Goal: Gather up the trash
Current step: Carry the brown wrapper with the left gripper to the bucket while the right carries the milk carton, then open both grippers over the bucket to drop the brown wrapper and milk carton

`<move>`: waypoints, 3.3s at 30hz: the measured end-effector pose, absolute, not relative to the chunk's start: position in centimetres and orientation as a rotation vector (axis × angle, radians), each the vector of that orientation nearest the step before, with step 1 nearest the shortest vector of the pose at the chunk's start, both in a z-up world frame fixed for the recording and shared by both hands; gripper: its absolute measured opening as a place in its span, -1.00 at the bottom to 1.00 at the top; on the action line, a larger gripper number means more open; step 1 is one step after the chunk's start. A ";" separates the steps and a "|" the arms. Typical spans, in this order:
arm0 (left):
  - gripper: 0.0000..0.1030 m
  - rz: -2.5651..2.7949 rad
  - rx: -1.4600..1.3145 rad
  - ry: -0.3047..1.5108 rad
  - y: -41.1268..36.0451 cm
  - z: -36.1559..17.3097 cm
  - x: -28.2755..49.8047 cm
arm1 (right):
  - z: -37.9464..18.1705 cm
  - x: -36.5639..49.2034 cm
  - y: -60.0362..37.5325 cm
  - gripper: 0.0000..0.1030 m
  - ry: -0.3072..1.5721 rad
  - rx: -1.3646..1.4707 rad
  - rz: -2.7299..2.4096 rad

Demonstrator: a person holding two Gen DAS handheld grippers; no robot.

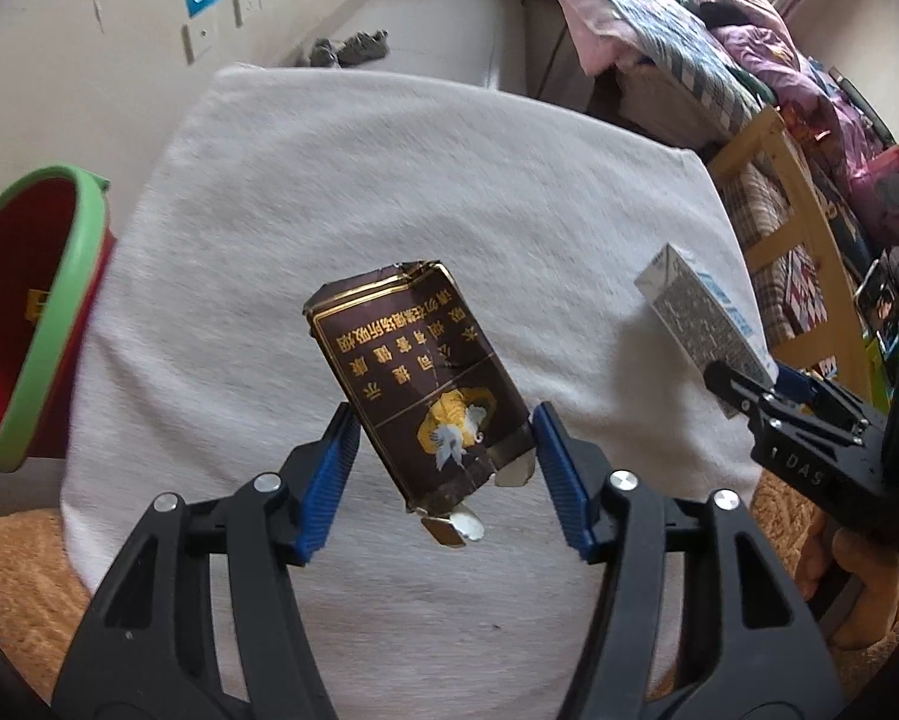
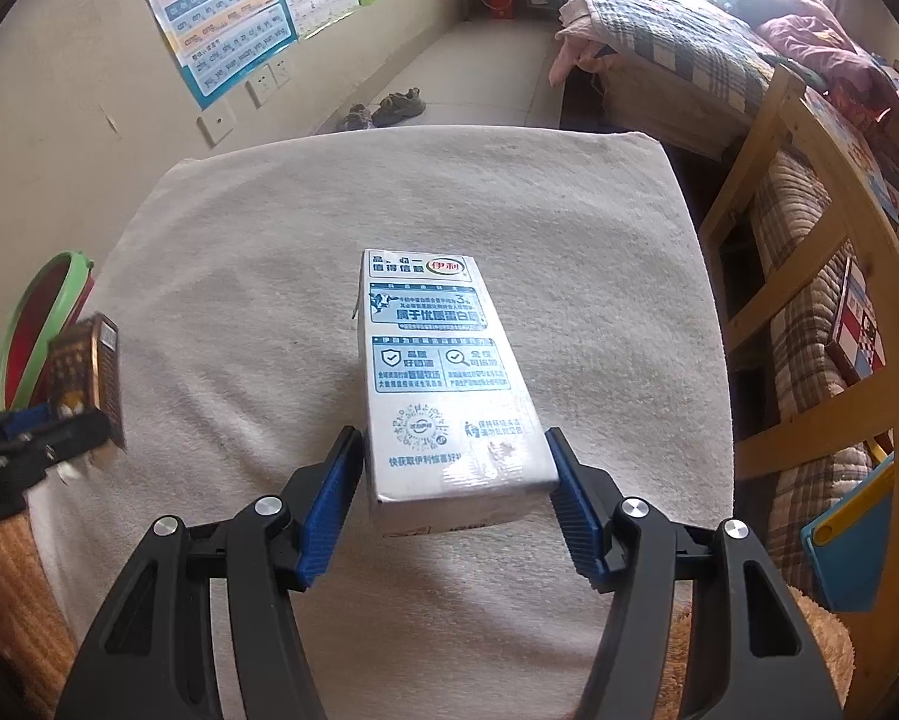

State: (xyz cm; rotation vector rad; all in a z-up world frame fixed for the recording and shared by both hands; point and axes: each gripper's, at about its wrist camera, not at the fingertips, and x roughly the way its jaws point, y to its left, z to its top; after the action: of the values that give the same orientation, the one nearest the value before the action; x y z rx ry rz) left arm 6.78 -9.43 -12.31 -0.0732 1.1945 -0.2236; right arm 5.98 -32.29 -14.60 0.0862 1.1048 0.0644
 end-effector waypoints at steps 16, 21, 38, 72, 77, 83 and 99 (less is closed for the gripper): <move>0.11 -0.167 -0.059 1.089 -6.5 -9.7 6.3 | -12.6 5.1 -27.5 0.12 1.069 0.041 0.173; 0.11 -0.159 -0.072 1.081 -5.5 -9.7 6.0 | -14.0 5.1 -25.2 0.07 1.142 -0.020 0.208; 0.11 -0.090 -0.118 1.029 -1.6 -8.9 5.4 | -13.9 5.6 -20.1 -0.04 1.127 -0.183 0.228; 0.26 0.353 -0.208 0.973 17.8 -7.8 6.6 | -5.7 15.1 3.7 0.20 0.974 -0.057 0.796; 0.67 0.355 -0.254 0.921 17.7 -7.3 5.6 | -4.5 14.6 1.6 0.34 0.906 0.007 0.731; 0.89 0.264 -0.192 0.813 12.7 -4.6 4.9 | -1.6 12.0 -6.4 0.77 0.751 0.057 0.561; 0.89 0.164 -0.010 0.638 2.3 1.1 4.0 | 1.7 3.6 -19.0 0.86 0.328 0.074 0.253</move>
State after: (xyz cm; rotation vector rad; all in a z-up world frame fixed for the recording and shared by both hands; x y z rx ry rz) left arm 4.03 2.31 1.14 -0.0102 0.6379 0.1639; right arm 3.63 -18.98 1.70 0.0736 0.3276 0.2527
